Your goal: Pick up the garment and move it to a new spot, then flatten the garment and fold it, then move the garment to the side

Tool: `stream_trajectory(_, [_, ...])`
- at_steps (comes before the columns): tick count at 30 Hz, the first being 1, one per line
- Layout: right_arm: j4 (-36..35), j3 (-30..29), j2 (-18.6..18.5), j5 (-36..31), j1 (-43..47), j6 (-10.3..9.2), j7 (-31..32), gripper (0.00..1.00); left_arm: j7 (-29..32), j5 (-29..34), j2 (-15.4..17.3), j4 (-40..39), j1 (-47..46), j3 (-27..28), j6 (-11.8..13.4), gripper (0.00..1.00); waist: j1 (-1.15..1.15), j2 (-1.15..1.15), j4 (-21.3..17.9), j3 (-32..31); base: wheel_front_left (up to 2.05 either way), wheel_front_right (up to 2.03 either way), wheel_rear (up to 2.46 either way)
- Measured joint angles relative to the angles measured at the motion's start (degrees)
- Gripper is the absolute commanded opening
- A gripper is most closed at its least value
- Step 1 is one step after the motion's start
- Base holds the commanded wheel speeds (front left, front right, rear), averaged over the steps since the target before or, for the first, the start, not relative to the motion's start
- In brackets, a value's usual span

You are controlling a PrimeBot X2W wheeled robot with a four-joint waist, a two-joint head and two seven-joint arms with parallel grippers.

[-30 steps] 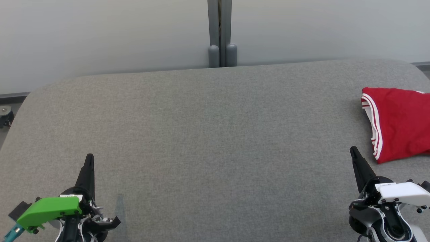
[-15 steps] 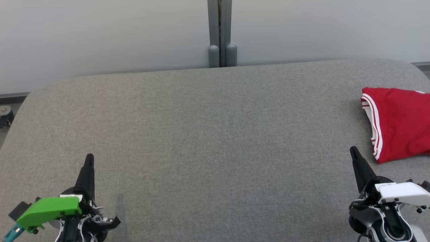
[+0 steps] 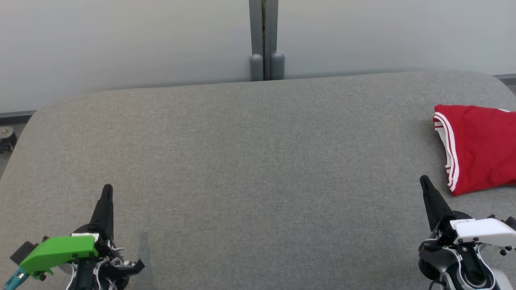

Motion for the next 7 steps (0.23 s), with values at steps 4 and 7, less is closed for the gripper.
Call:
stream_trajectory(4, [0.00,0.00,0.00,0.00,0.00,0.00,0.00,0.00,0.00,0.00,0.00,0.00,0.00,0.00,0.00,0.00,0.00,0.00,0.00,0.00,0.00,0.00,0.00])
stream_trajectory(7, [0.00,0.00,0.00,0.00,0.00,0.00,0.00,0.00,0.00,0.00,0.00,0.00,0.00,0.00,0.00,0.00,0.00,0.00,0.00,0.00,0.00,0.00,0.00])
